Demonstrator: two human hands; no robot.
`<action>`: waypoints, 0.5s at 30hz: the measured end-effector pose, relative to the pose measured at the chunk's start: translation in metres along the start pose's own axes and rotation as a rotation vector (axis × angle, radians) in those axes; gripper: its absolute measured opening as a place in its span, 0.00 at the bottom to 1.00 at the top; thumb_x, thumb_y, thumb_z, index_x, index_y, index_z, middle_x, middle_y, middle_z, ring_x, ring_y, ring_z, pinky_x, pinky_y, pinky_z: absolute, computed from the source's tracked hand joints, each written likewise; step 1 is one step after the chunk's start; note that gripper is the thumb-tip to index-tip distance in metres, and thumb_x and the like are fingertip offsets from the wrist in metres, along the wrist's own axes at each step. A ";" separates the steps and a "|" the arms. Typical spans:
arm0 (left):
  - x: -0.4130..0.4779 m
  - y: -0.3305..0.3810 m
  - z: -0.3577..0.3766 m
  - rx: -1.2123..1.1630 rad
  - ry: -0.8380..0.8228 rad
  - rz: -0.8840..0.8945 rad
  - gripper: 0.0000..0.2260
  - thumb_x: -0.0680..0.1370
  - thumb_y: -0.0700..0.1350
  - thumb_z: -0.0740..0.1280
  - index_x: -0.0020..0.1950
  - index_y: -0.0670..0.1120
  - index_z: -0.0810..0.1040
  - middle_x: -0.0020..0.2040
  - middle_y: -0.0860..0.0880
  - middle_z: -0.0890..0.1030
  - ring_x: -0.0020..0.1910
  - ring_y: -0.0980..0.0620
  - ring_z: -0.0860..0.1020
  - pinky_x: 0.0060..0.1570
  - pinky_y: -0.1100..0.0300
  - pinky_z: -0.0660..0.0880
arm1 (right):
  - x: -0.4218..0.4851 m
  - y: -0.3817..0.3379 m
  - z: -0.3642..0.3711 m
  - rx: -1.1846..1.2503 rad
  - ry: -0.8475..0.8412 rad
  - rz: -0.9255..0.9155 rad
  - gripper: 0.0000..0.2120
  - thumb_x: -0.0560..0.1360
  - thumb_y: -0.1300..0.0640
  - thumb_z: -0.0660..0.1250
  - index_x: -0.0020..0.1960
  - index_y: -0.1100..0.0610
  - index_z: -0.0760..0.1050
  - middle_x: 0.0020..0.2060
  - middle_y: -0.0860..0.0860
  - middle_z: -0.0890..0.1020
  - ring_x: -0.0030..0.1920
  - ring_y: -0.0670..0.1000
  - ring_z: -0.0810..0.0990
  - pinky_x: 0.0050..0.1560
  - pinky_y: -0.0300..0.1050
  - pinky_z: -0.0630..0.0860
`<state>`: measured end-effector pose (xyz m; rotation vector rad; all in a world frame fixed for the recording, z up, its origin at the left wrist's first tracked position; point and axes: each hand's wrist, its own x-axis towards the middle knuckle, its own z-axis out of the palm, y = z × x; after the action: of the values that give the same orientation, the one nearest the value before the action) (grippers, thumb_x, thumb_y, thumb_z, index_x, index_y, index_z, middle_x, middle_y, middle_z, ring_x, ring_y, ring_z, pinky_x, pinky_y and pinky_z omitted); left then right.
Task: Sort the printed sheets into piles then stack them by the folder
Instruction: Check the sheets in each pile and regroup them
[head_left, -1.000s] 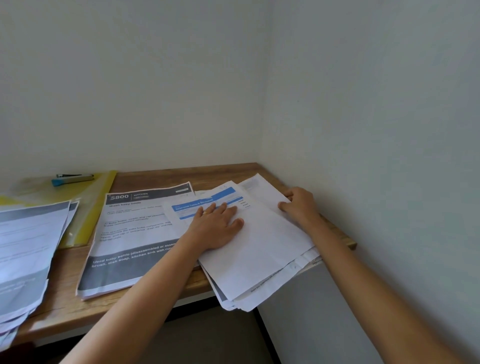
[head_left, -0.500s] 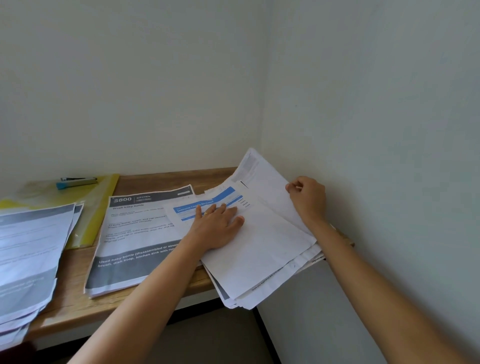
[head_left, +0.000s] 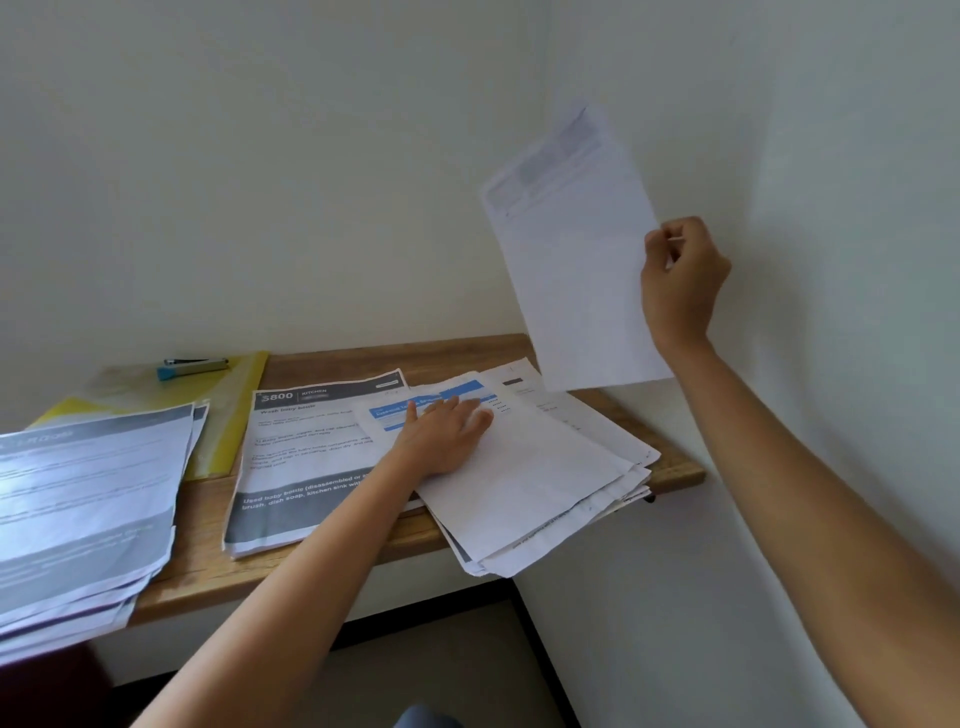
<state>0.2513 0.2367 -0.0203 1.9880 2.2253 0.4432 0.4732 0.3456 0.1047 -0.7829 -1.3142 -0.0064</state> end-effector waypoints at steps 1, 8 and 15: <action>-0.003 0.000 -0.003 -0.057 0.041 0.000 0.25 0.83 0.57 0.43 0.77 0.48 0.59 0.77 0.47 0.62 0.76 0.47 0.57 0.74 0.40 0.42 | 0.005 -0.004 -0.001 0.007 0.016 -0.003 0.07 0.76 0.61 0.62 0.44 0.65 0.75 0.31 0.53 0.75 0.30 0.46 0.67 0.34 0.36 0.61; -0.039 0.000 -0.030 -0.638 0.390 -0.148 0.29 0.83 0.57 0.42 0.76 0.41 0.60 0.74 0.40 0.65 0.73 0.43 0.63 0.71 0.52 0.58 | 0.014 -0.008 0.004 -0.021 -0.205 0.245 0.08 0.74 0.58 0.66 0.48 0.62 0.79 0.42 0.56 0.82 0.41 0.51 0.78 0.39 0.32 0.67; -0.044 -0.015 -0.035 -0.746 0.765 -0.197 0.32 0.81 0.62 0.44 0.79 0.43 0.50 0.79 0.44 0.50 0.78 0.46 0.47 0.76 0.48 0.45 | -0.053 0.016 0.028 -0.115 -0.636 0.441 0.06 0.73 0.56 0.69 0.44 0.59 0.81 0.38 0.54 0.80 0.42 0.53 0.79 0.42 0.40 0.72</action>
<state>0.2324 0.1876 0.0035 1.2886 2.0393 1.9088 0.4403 0.3501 0.0522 -1.2209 -1.7138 0.5622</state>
